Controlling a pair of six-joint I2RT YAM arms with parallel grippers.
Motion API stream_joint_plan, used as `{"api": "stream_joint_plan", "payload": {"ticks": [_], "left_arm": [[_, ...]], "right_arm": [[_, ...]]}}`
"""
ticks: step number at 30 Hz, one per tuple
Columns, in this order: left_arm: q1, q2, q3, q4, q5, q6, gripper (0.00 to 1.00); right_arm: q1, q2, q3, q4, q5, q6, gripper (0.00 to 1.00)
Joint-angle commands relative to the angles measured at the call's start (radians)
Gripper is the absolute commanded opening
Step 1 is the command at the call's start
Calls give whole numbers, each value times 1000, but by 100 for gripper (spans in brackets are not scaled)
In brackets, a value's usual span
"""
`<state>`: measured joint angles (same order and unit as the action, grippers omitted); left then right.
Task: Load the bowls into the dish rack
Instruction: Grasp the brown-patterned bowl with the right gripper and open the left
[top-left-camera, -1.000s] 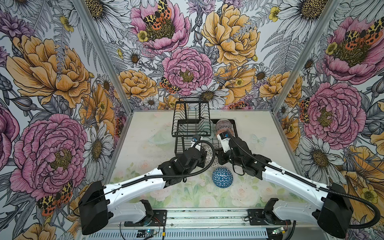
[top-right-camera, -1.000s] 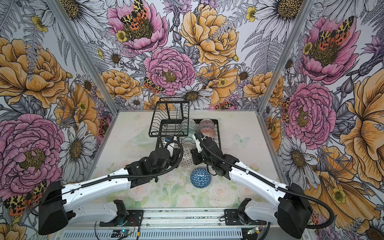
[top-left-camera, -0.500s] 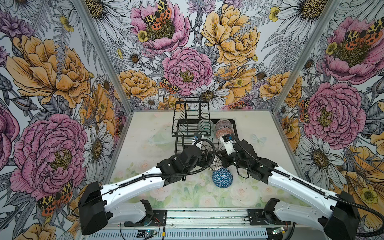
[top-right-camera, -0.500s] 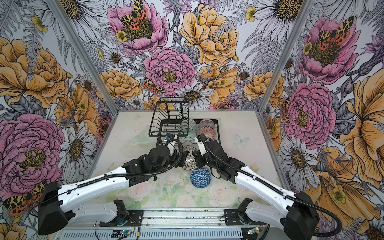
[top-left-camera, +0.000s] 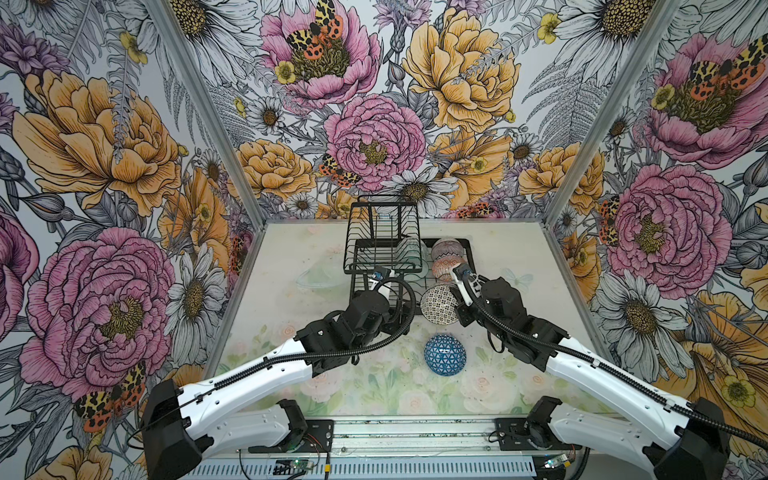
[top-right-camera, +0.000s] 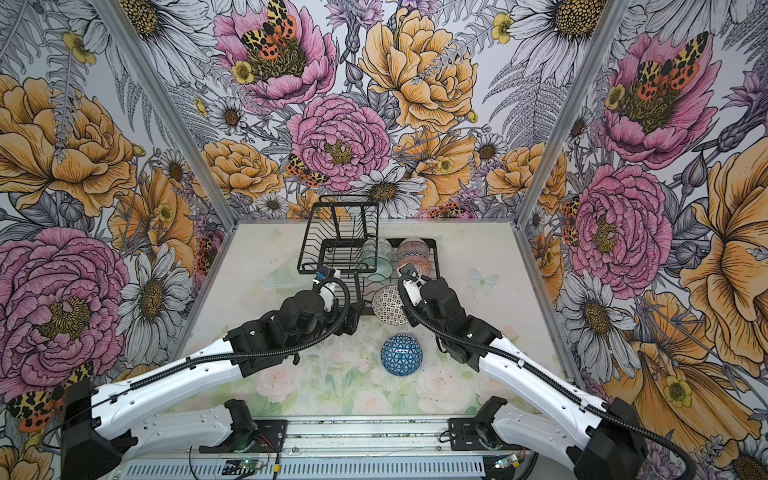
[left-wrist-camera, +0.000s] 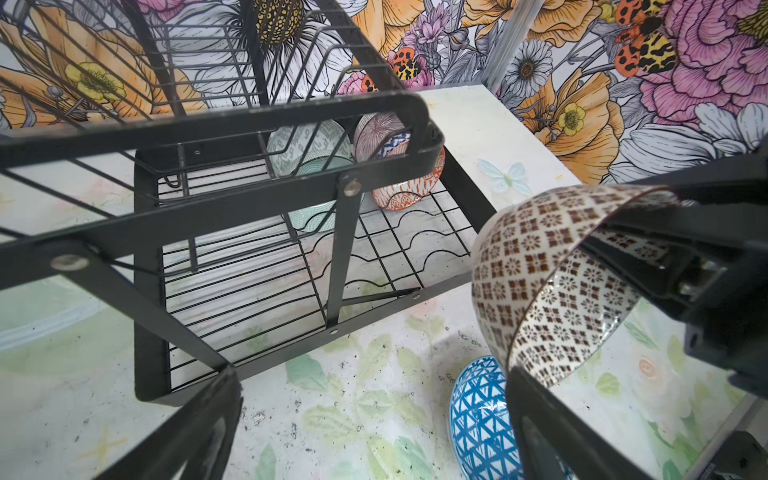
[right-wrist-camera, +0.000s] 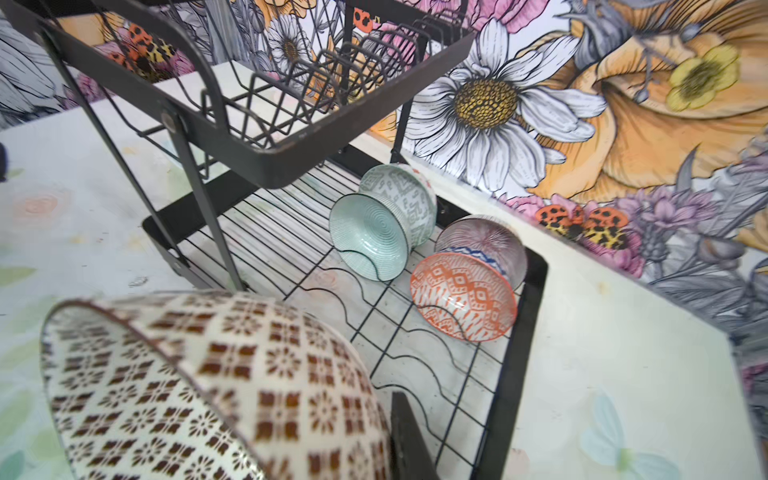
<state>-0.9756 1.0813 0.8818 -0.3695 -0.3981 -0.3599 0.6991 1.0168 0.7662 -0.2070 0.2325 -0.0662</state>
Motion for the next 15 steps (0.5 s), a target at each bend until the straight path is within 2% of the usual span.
{"api": "stream_joint_plan", "payload": {"ticks": [1, 5, 9, 13, 15], "left_arm": [[11, -21, -16, -29, -2, -5, 99], [13, -36, -19, -39, -4, 0, 99], [18, -43, -22, -38, -1, 10, 99], [23, -43, -23, -39, 1, 13, 99], [25, -43, -22, -38, 4, 13, 99]], "right_arm": [[2, -10, -22, 222, 115, -225, 0], [10, -3, -95, 430, 128, -421, 0], [11, 70, -108, 528, 165, -583, 0], [12, 153, -133, 681, 206, -709, 0], [14, 192, -146, 752, 192, -766, 0]]}}
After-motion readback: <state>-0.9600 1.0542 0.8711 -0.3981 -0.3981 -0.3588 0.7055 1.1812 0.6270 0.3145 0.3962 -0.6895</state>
